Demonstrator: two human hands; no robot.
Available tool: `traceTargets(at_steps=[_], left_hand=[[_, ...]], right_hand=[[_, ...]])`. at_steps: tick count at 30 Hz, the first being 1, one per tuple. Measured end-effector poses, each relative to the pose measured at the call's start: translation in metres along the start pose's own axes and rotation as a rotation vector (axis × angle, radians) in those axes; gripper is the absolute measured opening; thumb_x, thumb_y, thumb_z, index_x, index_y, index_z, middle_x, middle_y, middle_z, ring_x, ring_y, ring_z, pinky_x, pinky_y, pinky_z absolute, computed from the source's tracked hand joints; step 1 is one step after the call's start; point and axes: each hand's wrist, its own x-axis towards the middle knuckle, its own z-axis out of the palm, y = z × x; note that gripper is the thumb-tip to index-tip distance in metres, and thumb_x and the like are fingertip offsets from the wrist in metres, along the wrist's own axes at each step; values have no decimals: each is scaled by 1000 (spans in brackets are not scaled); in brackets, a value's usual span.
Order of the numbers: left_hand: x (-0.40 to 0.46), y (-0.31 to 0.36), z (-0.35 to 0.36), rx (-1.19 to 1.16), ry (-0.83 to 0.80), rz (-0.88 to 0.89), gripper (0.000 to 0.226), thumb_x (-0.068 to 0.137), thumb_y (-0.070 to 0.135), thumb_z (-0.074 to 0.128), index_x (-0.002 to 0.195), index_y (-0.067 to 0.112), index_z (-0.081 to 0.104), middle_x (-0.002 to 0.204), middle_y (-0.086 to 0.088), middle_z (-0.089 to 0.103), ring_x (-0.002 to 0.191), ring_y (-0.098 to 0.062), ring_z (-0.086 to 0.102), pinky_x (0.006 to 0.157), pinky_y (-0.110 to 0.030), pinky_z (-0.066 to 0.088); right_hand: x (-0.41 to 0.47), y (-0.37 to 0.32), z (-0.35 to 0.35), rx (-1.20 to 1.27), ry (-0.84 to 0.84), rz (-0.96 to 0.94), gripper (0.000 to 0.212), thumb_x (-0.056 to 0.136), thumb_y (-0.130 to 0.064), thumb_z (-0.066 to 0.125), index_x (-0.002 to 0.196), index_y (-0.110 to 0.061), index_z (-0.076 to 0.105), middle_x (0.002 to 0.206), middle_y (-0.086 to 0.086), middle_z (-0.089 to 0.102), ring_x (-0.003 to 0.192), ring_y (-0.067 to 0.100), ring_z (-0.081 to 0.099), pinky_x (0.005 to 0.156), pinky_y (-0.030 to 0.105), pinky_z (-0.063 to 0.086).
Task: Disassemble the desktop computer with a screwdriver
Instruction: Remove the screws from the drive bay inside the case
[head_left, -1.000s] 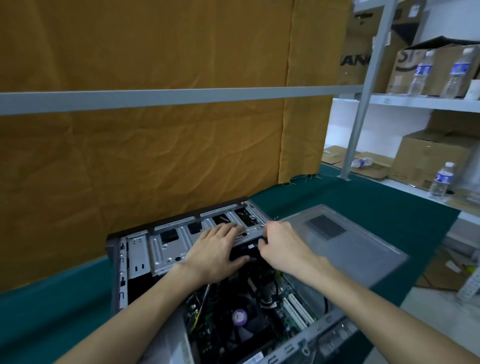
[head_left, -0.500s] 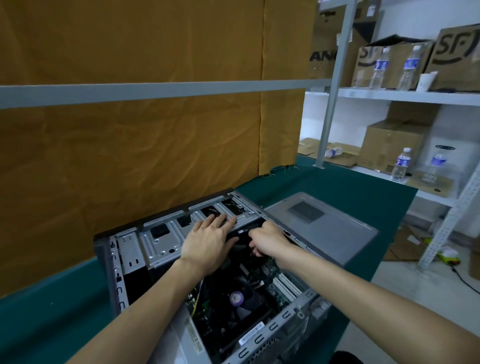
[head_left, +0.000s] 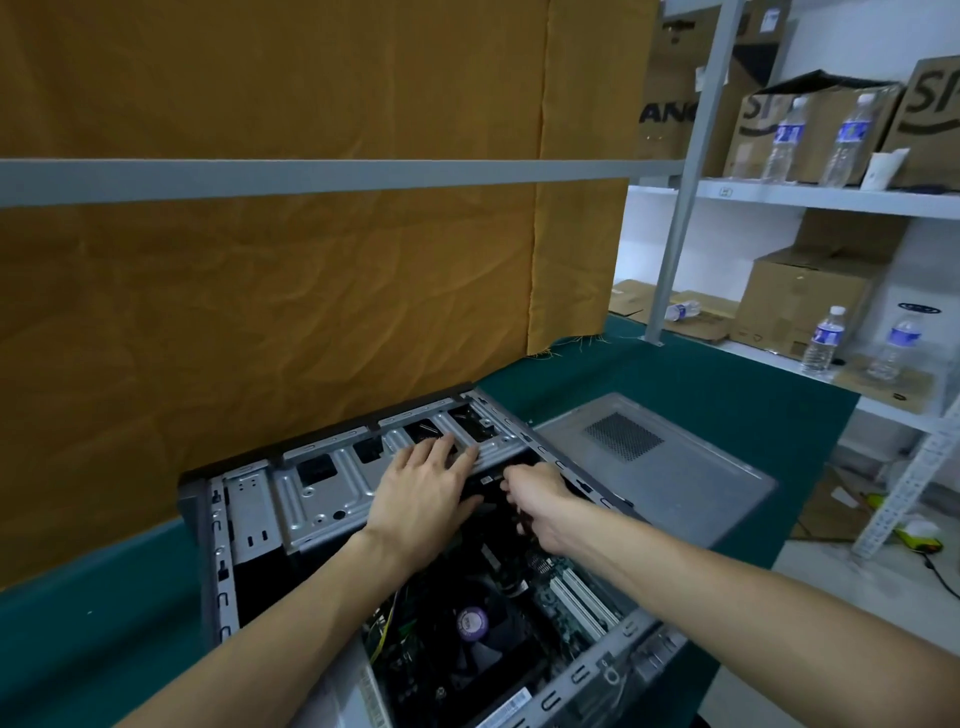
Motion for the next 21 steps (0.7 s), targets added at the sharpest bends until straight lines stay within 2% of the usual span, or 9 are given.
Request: traceTargets(at_steps=[2,4,6,8,14,21], left_hand=[[6,1,0,17,0,80,71,100,56,45,157,20,24,164,-8,23,151,-24,26,122,-39,22],[13,1,4,-36,-25,109,74,103,50,42,161,16,10,169,-7,9,155,-21,13,125,-37,14],[16,0,10,-93,-35,116,73,106,45,37,162,14,2,170,-6,1,156,-19,5,125,-32,8],[14,-1,14,-106,-13,124,71,107,45,34,162,13,1,169,-6,0,156,-18,4,124,-29,5],[13,3,14,-113,39,99,66,109,45,28,162,12,6,169,-6,6,156,-17,8,123,-27,10],[12,3,13,-139,22,79,66,109,45,28,162,15,5,169,-3,5,156,-14,6,122,-28,21]], right_hand=[[3,1,0,55,-34,16,26,103,-13,42,120,-5,59,71,6,61,51,16,47,46,23,35],[5,1,-1,110,-90,61,21,103,-14,40,103,-5,59,58,6,62,43,17,48,45,24,35],[8,1,-5,109,-145,87,22,103,-16,38,92,-8,56,50,3,57,39,16,43,43,24,34],[8,1,-9,84,-198,84,27,104,-18,36,87,-10,56,48,0,51,37,14,38,41,23,32],[2,1,-10,158,-202,24,29,106,-16,34,80,-15,46,48,-3,39,42,14,33,45,26,31],[-9,-5,6,218,-99,48,31,103,-6,30,81,-13,52,36,-3,42,39,15,36,43,26,31]])
